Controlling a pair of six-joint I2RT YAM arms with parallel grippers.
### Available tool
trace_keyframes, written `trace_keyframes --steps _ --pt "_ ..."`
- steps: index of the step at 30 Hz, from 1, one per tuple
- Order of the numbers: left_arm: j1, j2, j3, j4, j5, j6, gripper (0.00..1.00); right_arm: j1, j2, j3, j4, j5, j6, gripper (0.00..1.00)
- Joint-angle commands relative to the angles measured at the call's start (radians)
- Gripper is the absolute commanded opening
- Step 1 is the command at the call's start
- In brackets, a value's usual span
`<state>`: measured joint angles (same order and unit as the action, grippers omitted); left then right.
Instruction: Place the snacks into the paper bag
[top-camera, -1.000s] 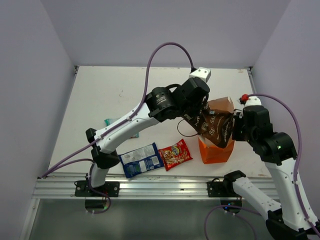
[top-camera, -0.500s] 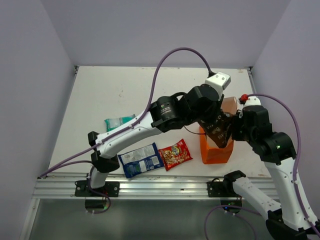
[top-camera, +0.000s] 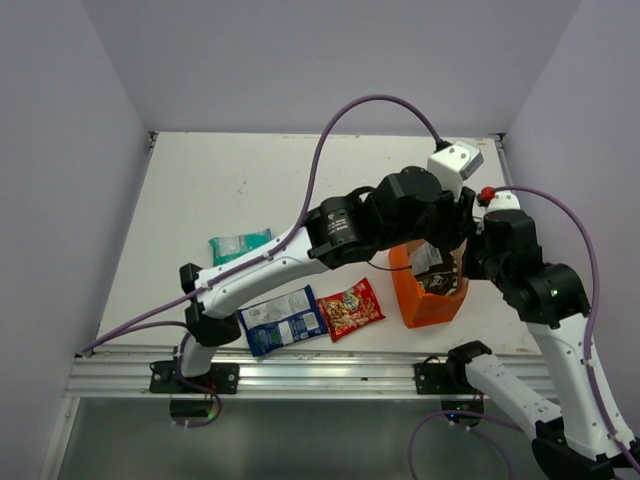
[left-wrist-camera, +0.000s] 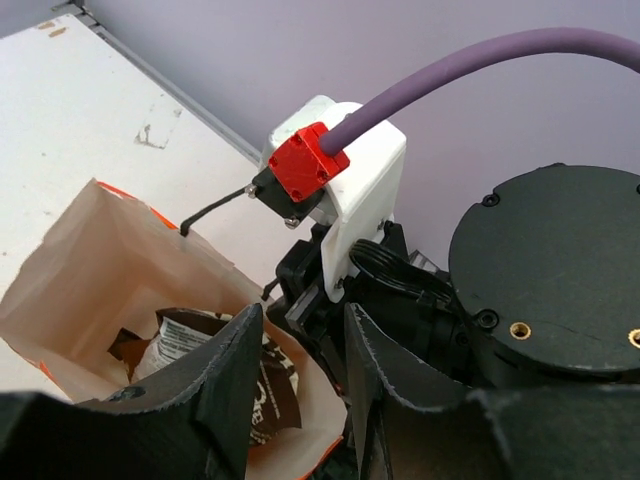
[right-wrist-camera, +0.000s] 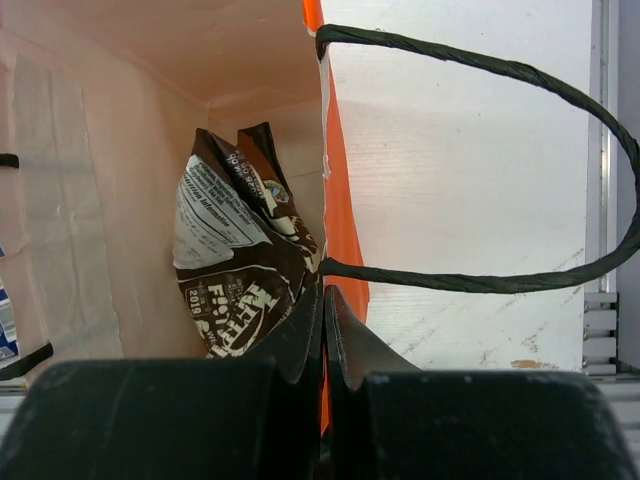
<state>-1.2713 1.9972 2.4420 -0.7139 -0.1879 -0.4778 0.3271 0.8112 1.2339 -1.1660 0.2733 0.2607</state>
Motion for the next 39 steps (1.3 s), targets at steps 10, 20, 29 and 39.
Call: trace_keyframes --steps 10,20,29,39 --pt "0.390 -0.500 -0.674 0.012 -0.335 -0.019 0.53 0.001 0.008 -0.014 0.034 -0.013 -0.011 0.00" --pt "0.538 -0.750 -1.359 0.132 -0.152 -0.157 0.76 0.001 0.014 -0.022 0.049 -0.032 -0.012 0.00" --pt "0.419 -0.703 -1.618 0.203 -0.081 -0.237 0.95 0.001 0.029 -0.021 0.051 -0.056 -0.014 0.00" --pt "0.326 -0.562 -1.736 0.318 -0.009 -0.269 1.00 0.001 0.023 -0.014 0.031 -0.068 -0.011 0.00"
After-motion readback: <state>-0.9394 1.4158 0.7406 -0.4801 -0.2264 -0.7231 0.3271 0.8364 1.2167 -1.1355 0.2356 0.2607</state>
